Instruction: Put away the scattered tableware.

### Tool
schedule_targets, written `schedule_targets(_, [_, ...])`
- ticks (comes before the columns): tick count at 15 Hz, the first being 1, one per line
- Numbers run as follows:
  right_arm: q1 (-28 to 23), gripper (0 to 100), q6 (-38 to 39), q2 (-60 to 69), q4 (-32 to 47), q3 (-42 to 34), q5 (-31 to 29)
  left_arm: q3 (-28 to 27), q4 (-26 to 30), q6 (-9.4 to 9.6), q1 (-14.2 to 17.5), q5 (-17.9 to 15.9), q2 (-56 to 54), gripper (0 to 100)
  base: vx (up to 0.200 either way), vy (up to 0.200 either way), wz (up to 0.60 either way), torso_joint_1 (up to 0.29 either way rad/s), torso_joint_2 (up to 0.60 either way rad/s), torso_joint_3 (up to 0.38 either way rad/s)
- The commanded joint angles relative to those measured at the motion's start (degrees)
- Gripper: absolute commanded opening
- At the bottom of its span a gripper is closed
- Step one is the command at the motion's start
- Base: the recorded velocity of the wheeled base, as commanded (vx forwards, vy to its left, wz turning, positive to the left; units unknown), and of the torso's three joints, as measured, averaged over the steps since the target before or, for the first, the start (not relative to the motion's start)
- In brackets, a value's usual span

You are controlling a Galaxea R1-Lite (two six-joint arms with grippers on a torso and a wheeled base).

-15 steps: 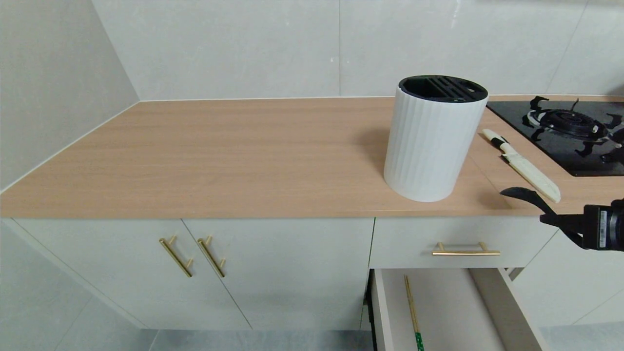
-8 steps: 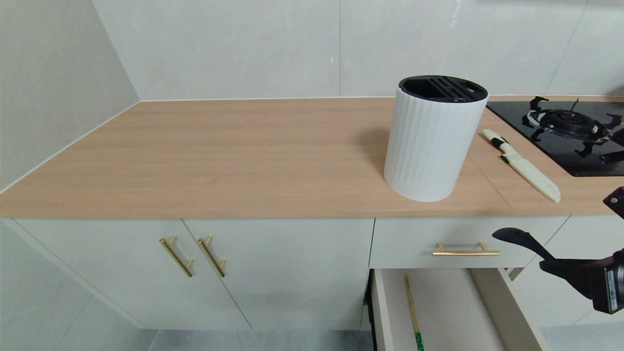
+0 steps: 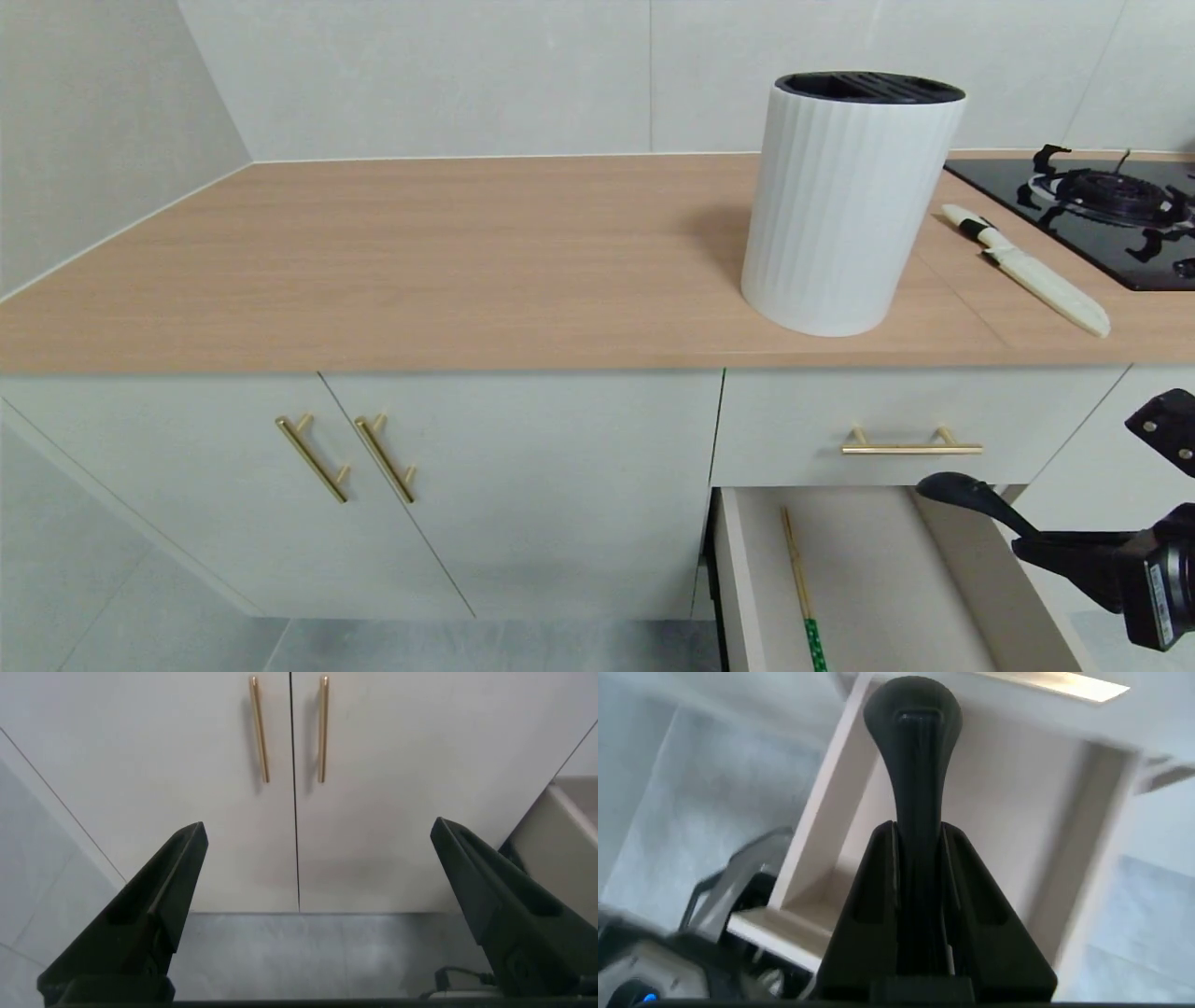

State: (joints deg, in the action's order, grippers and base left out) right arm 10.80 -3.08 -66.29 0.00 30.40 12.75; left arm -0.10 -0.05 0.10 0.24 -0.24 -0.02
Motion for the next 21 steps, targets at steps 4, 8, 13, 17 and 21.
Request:
schedule_targets(4, [0.2,0,-1.7,-3.0,0.0,-1.0,0.1,0.0,0.0,-0.01,0.0,0.0,0.0,100,0.0,0.0,0.0,-0.206,0.47,0.261])
schedule_targets(8, [0.2,0,-1.8,-6.1,-0.1,-1.0,0.0,0.0,0.0,-0.01,0.0,0.0,0.0,100,0.0,0.0,0.0,-0.189,0.46,0.266])
schedule_targets(13, [-0.4,0,-1.7,-11.8,-6.0,-3.2,-0.2,0.0,0.0,-0.01,0.0,0.0,0.0,100,0.0,0.0,0.0,-0.108,0.29,0.164])
schedule_targets(17, [-0.4,0,-1.7,-13.9,-7.7,-3.7,-0.3,0.0,0.0,-0.01,0.0,0.0,0.0,100,0.0,0.0,0.0,0.0,0.0,0.0])
schedule_targets(21, [-0.4,0,-1.6,-18.4,-11.8,-4.0,-1.8,0.0,0.0,-0.01,0.0,0.0,0.0,100,0.0,0.0,0.0,0.0,0.0,0.0])
